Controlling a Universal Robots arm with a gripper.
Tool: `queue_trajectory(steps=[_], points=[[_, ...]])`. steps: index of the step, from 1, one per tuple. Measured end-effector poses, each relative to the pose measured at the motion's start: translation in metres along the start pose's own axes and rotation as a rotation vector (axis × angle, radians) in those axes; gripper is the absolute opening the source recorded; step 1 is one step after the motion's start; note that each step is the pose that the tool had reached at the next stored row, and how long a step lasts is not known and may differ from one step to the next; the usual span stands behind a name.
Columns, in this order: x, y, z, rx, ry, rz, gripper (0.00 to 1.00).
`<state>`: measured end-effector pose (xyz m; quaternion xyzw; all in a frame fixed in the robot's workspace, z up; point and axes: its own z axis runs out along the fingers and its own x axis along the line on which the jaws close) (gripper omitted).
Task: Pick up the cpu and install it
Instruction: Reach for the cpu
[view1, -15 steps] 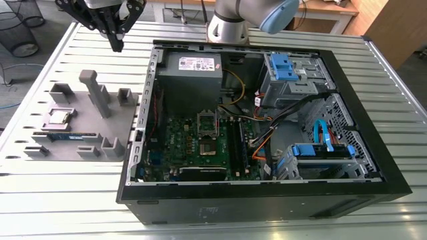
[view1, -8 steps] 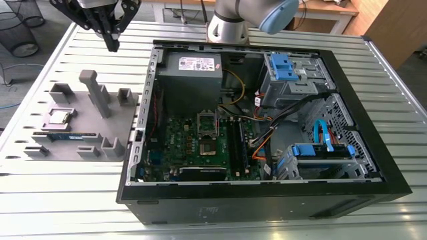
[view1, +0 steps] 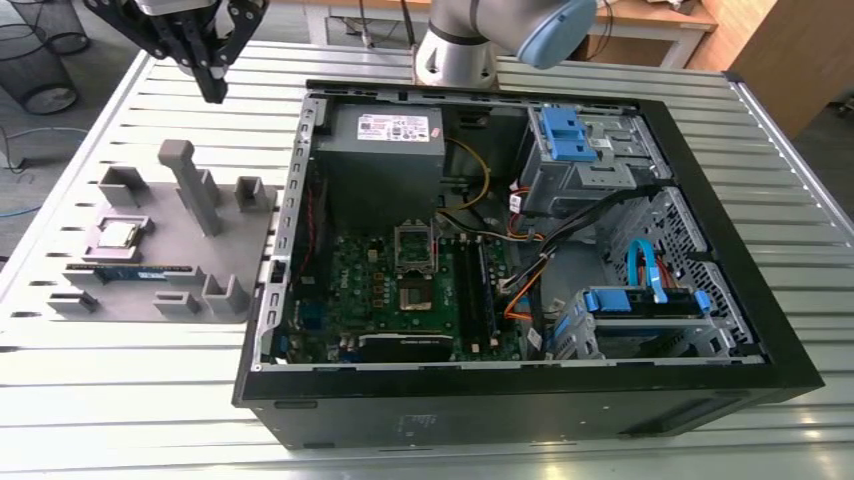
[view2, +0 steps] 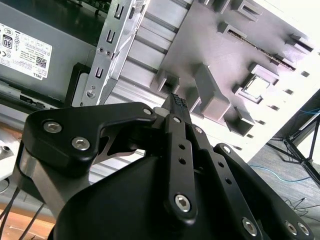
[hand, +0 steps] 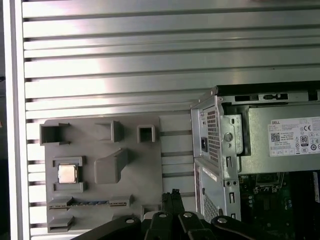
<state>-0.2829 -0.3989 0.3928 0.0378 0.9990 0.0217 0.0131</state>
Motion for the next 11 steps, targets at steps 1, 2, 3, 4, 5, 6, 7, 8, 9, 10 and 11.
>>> queue_trajectory(steps=[1,2,3,4,5,6,7,8,9,10,11], points=[[0.0010,-0.0001,0.0000,0.0000,0.0000,0.000,0.11],[0.0019,-0.0001,-0.0001,0.0000,0.0000,0.000,0.11],[0.0026,-0.0002,-0.0001,0.0000,0.0000,0.000,0.11],[0.0031,-0.0002,-0.0001,0.0000,0.0000,0.000,0.11],[0.0034,-0.0002,-0.0001,0.0000,0.0000,0.000,0.11],[0.0035,-0.0003,-0.0001,-0.0001,0.0000,0.000,0.11],[0.0037,-0.0003,-0.0001,0.0000,0.0000,0.000,0.11],[0.0039,-0.0003,-0.0001,0.0000,0.0000,0.000,0.11],[0.0046,-0.0003,-0.0001,0.0000,0.0000,0.000,0.11],[0.0064,-0.0005,-0.0002,0.0000,0.0000,0.000,0.11],[0.0066,-0.0005,-0.0002,0.0000,0.0000,0.000,0.11]])
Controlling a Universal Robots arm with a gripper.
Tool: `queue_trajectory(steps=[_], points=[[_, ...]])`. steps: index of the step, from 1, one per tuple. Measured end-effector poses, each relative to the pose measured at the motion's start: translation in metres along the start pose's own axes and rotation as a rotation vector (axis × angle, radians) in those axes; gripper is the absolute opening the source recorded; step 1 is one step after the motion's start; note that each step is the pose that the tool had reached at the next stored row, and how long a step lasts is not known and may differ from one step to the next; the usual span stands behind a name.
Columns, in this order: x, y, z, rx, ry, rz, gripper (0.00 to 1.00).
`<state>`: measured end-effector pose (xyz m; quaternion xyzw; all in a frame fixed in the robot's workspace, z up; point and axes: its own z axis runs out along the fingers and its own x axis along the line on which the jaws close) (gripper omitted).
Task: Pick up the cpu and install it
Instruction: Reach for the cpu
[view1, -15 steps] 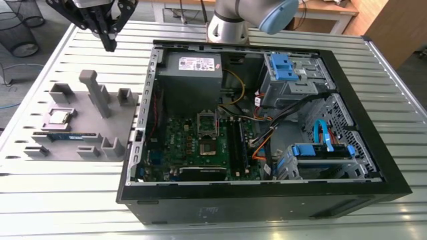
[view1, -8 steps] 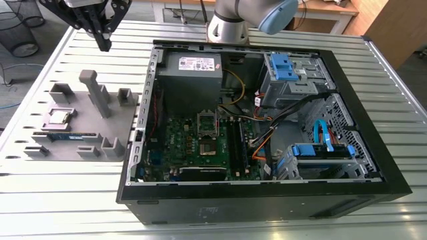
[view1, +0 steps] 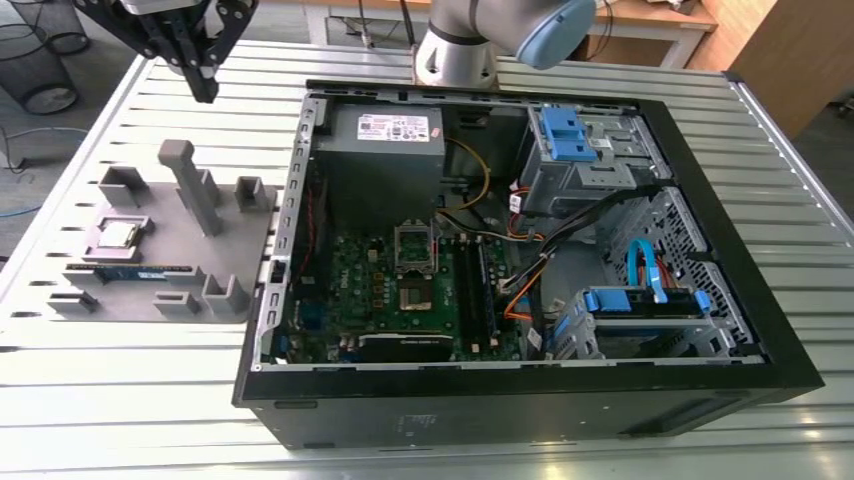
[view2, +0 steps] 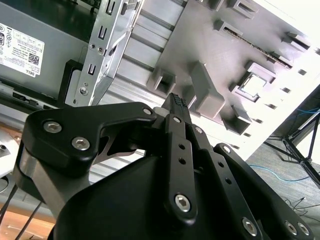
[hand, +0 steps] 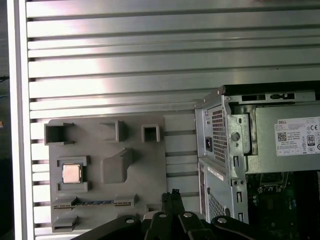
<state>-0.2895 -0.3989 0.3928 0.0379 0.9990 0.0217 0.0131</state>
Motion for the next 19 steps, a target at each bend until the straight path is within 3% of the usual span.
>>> queue_trajectory(steps=[19], points=[[0.0076,-0.0006,0.0001,0.0000,0.0000,0.000,0.11]])
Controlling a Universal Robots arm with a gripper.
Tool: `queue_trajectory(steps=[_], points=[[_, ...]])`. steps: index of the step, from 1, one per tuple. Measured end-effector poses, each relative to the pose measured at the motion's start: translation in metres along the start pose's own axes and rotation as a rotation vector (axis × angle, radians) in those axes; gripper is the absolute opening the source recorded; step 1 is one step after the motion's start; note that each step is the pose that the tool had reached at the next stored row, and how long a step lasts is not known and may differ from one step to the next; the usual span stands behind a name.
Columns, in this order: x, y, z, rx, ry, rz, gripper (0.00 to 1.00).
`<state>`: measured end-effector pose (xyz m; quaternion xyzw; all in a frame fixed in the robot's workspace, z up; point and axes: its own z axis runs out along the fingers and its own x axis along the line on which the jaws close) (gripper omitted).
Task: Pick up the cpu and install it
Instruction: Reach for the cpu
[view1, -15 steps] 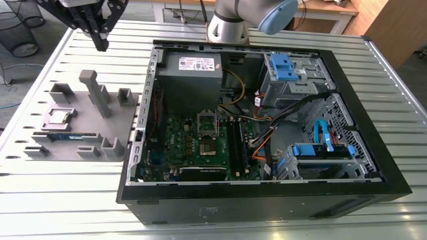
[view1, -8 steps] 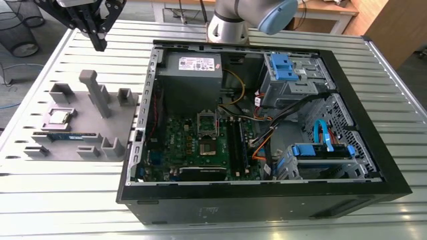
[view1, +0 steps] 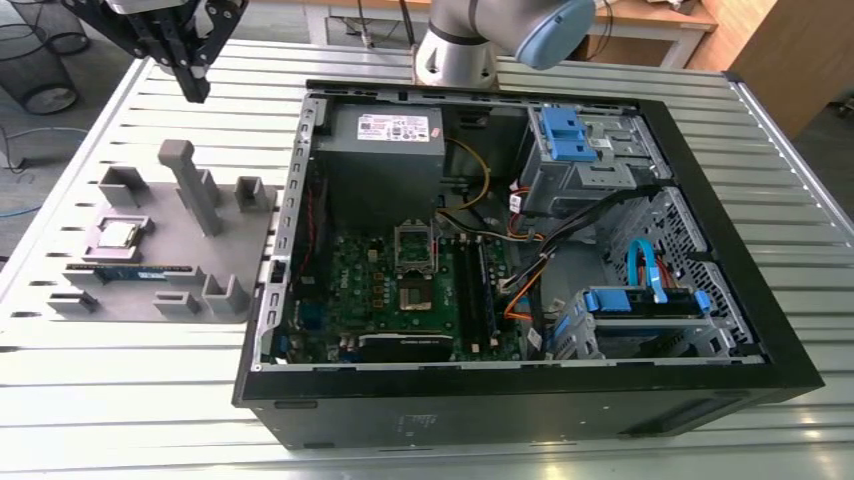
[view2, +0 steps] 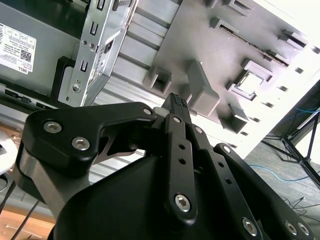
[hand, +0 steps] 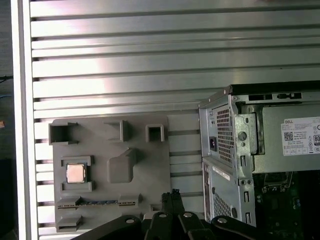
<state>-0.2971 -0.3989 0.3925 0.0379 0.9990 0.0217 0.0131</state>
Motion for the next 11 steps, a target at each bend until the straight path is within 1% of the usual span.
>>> queue_trajectory(steps=[6,11], points=[[0.0006,-0.0001,0.0000,0.0000,0.0000,0.000,0.11],[0.0026,-0.0002,0.0001,-0.0001,0.0000,0.000,0.11]])
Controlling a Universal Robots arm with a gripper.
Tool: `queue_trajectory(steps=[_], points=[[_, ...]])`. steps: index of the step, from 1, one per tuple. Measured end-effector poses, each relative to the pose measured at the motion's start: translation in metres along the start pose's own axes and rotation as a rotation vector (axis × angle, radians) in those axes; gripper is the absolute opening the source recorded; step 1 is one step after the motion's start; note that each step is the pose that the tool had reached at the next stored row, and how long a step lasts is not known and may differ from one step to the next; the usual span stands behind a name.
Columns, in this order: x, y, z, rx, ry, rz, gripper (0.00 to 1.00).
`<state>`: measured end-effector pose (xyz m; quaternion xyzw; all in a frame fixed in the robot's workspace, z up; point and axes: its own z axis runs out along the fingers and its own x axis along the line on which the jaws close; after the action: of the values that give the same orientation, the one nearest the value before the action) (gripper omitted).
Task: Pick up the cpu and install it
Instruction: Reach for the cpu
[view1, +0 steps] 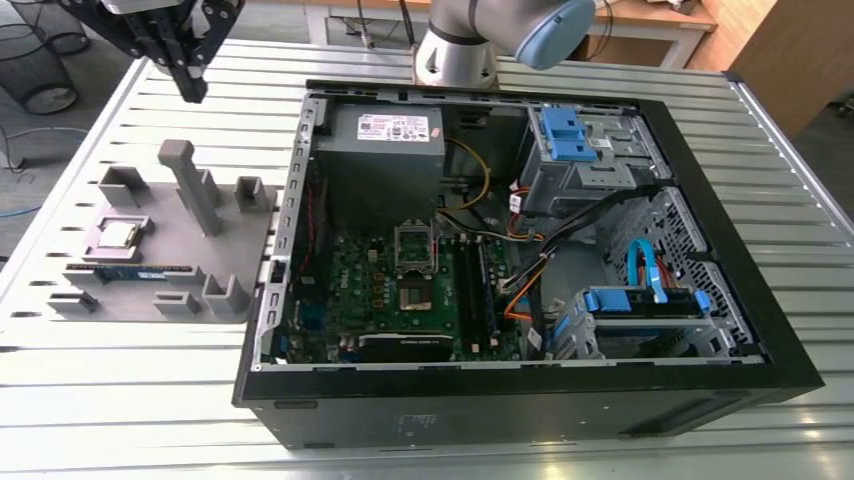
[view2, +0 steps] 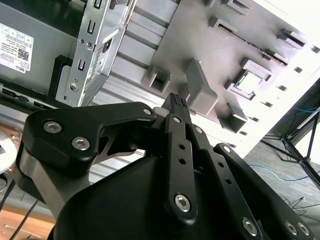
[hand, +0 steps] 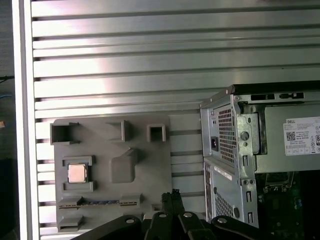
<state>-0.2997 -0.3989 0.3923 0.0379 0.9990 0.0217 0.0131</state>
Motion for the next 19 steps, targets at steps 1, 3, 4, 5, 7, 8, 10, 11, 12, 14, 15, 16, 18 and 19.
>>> queue_trajectory(steps=[1,3,4,5,7,8,10,11,12,14,15,16,18,19], points=[[0.0005,0.0000,0.0000,0.0000,0.0000,0.000,0.11],[0.0016,-0.0001,0.0001,0.0000,0.0000,0.000,0.11],[0.0022,-0.0002,0.0002,0.0000,0.0000,0.000,0.11],[0.0028,-0.0002,0.0003,0.0000,0.0000,0.000,0.11],[0.0043,-0.0003,0.0005,0.0000,0.0000,0.000,0.11],[0.0049,-0.0004,0.0005,0.0000,0.0000,0.000,0.11],[0.0065,-0.0005,0.0008,0.0000,0.0000,0.000,0.11],[0.0072,-0.0006,0.0010,0.0000,0.0000,0.000,0.11],[0.0081,-0.0007,0.0012,0.0000,0.0000,0.000,0.11],[0.0100,-0.0008,0.0019,-0.0001,-0.0001,0.000,0.11],[0.0108,-0.0009,0.0024,-0.0001,-0.0001,0.000,0.11],[0.0119,-0.0010,0.0027,0.0000,0.0000,0.000,0.11],[0.0145,-0.0013,0.0035,0.0001,0.0001,0.000,0.11],[0.0162,-0.0014,0.0039,0.0000,0.0000,0.000,0.11]])
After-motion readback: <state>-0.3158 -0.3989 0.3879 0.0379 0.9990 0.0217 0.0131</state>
